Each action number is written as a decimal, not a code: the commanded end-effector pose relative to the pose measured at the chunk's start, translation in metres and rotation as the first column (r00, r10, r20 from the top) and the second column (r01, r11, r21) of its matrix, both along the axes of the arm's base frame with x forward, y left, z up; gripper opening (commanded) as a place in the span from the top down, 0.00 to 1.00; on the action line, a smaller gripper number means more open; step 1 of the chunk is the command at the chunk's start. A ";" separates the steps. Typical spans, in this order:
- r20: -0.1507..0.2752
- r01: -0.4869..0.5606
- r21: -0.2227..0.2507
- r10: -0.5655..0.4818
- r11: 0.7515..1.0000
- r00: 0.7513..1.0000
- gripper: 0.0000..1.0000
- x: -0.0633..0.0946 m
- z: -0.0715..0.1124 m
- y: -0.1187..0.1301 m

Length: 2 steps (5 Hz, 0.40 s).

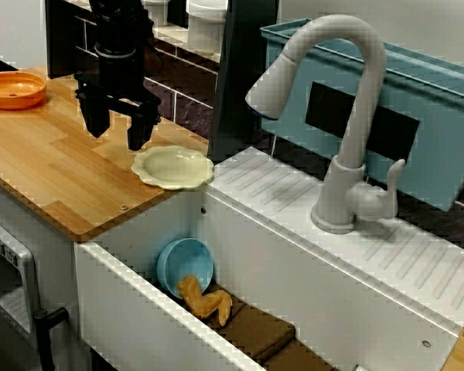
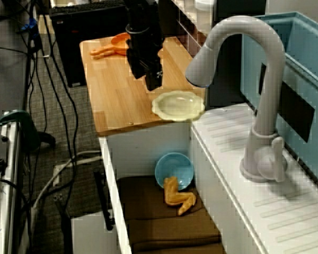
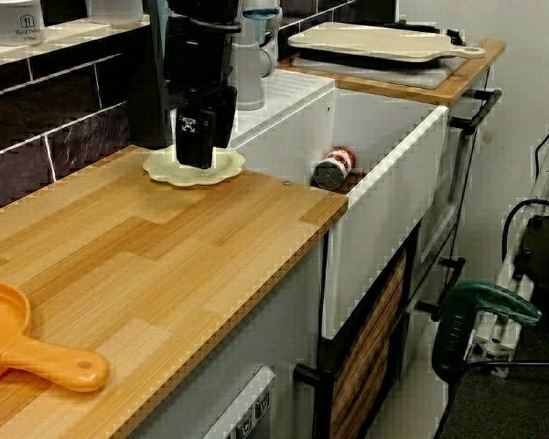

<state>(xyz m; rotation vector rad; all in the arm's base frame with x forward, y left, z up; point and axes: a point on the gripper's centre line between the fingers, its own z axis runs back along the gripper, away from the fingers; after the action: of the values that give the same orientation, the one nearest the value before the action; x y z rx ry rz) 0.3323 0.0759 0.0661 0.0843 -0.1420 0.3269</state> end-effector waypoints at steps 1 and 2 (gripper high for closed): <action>0.063 -0.045 0.029 0.043 0.999 0.997 0.00 0.017 0.015 -0.001; 0.064 -0.066 0.033 0.064 0.997 0.996 0.00 0.024 0.010 0.002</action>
<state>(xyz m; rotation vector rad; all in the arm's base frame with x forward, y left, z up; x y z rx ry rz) 0.3485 0.0692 0.0520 0.1134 -0.1546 0.3832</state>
